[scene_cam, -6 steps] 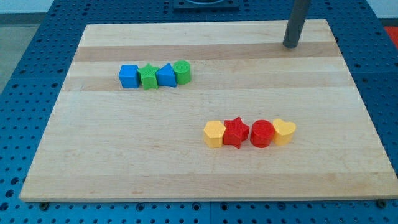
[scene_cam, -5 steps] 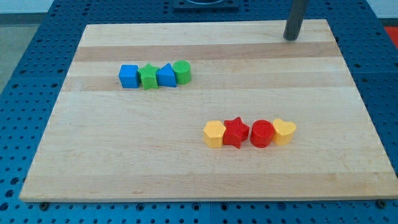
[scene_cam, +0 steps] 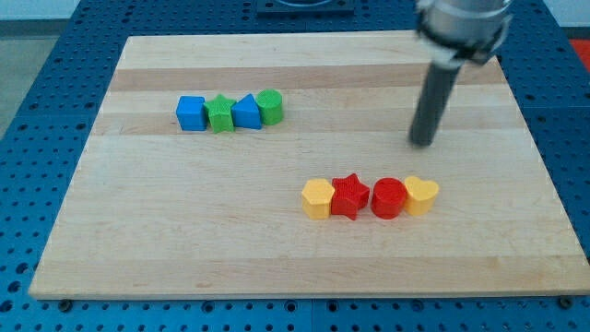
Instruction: Nudge the green star up a bit
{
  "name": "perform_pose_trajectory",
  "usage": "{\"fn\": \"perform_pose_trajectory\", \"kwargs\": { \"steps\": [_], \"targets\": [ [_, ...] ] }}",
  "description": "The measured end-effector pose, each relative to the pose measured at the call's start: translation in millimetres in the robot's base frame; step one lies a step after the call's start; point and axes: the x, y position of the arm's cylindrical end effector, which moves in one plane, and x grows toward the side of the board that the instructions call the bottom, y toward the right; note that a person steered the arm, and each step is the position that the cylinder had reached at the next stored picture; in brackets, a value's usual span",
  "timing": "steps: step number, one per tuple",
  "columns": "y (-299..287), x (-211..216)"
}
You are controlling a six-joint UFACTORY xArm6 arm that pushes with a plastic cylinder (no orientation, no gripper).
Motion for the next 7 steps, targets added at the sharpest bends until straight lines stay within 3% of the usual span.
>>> {"fn": "perform_pose_trajectory", "kwargs": {
  "steps": [1, 3, 4, 7],
  "targets": [
    [-99.7, 26.9],
    [-222.7, 24.6],
    [-246.5, 10.8],
    [-237.4, -34.8]
  ]
}}
